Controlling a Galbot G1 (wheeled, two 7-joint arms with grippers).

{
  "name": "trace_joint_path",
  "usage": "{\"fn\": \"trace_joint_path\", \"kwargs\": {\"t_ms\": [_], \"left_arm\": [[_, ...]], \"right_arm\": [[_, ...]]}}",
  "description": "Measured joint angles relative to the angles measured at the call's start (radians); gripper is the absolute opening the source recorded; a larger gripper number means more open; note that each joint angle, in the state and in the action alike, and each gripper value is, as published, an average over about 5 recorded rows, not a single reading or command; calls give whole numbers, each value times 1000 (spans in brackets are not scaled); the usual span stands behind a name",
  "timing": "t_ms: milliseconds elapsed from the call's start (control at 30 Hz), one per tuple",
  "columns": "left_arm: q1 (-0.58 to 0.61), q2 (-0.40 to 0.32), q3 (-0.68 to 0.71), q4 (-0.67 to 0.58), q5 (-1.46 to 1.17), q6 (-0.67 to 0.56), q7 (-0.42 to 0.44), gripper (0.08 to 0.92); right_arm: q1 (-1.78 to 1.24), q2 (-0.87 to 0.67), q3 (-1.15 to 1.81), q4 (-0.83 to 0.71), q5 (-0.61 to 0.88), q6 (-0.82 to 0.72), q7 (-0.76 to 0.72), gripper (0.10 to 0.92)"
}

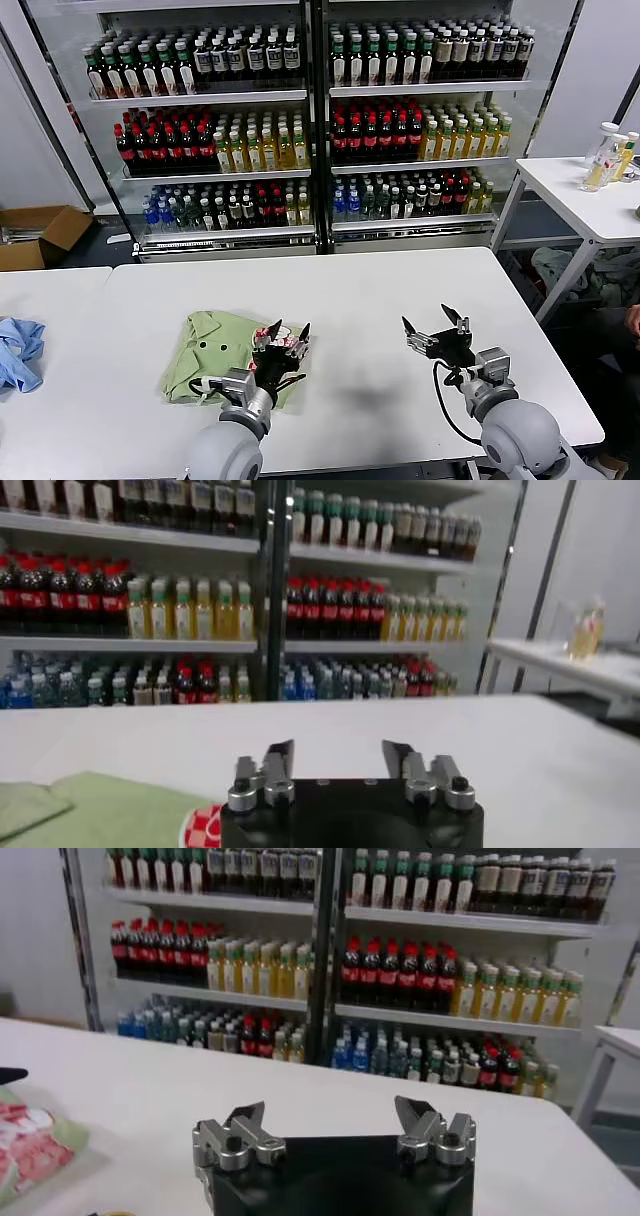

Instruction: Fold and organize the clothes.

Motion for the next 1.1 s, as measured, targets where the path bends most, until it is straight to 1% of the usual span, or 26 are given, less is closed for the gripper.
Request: {"fn": "trace_joint_path", "kwargs": {"t_ms": [167, 300, 467, 667, 1000, 1100], "left_arm": [[32, 11, -63, -36, -32, -20, -17, 749], [62, 29, -136, -52, -43, -43, -37, 814], [109, 51, -229, -75, -55, -62, -60, 822], [160, 56, -311, -91, -62, -81, -79, 823], [215, 50, -375, -111, -71, -97, -93, 823], [226, 48, -384, -114, -71, -101, -95, 823]], "right_arm": [[54, 50, -89, -32, 13, 35, 36, 823], [111, 116, -192, -77, 21, 59, 84, 823], [189, 206, -316, -153, 44, 75, 155, 823], [272, 298, -432, -248, 99, 75, 226, 823], [345, 391, -540, -346, 190, 60, 306, 822], [359, 408, -555, -367, 217, 55, 324, 784]]}}
